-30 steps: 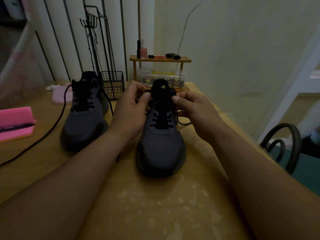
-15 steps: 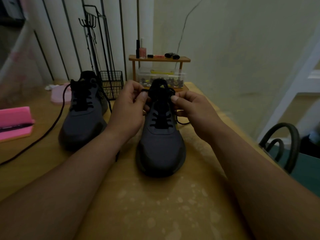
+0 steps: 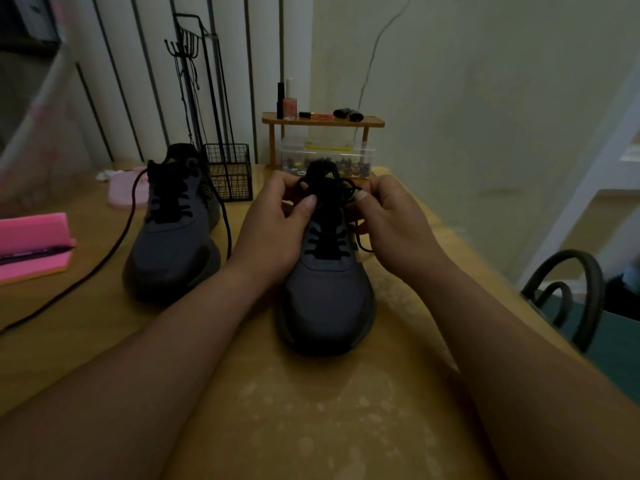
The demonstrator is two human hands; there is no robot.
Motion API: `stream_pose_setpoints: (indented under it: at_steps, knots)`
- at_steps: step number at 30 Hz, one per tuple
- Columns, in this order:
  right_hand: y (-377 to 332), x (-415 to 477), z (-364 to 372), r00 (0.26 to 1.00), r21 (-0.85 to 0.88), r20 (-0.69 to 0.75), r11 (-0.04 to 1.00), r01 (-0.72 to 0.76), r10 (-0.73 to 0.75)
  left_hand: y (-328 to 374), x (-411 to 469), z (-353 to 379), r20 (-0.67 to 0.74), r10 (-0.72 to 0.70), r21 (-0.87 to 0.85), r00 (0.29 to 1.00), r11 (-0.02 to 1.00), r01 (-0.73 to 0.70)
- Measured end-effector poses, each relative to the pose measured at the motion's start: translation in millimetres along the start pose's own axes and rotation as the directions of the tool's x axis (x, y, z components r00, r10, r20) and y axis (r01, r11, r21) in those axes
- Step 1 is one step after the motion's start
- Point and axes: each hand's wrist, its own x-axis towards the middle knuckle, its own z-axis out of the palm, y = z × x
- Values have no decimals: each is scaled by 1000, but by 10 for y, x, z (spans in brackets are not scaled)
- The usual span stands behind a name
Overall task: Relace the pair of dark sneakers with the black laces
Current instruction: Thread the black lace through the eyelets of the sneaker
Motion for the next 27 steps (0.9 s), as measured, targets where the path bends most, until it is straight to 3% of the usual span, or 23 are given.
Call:
stream_pose_setpoints:
  at_steps: [5,20,27]
  knots:
    - [40,-10,-51,996,59,87,998,-2,-3,9,-18,-4,-35,-6,21,999,1000,7]
    - [37,5,20,995,144,23,985,-99,97,-16,-19,19,-67,55,113,996,992,-47]
    - [51,-10,-31,997,124,67,991,-42,34,7,-24,3,-67,50,85,996,995,-44]
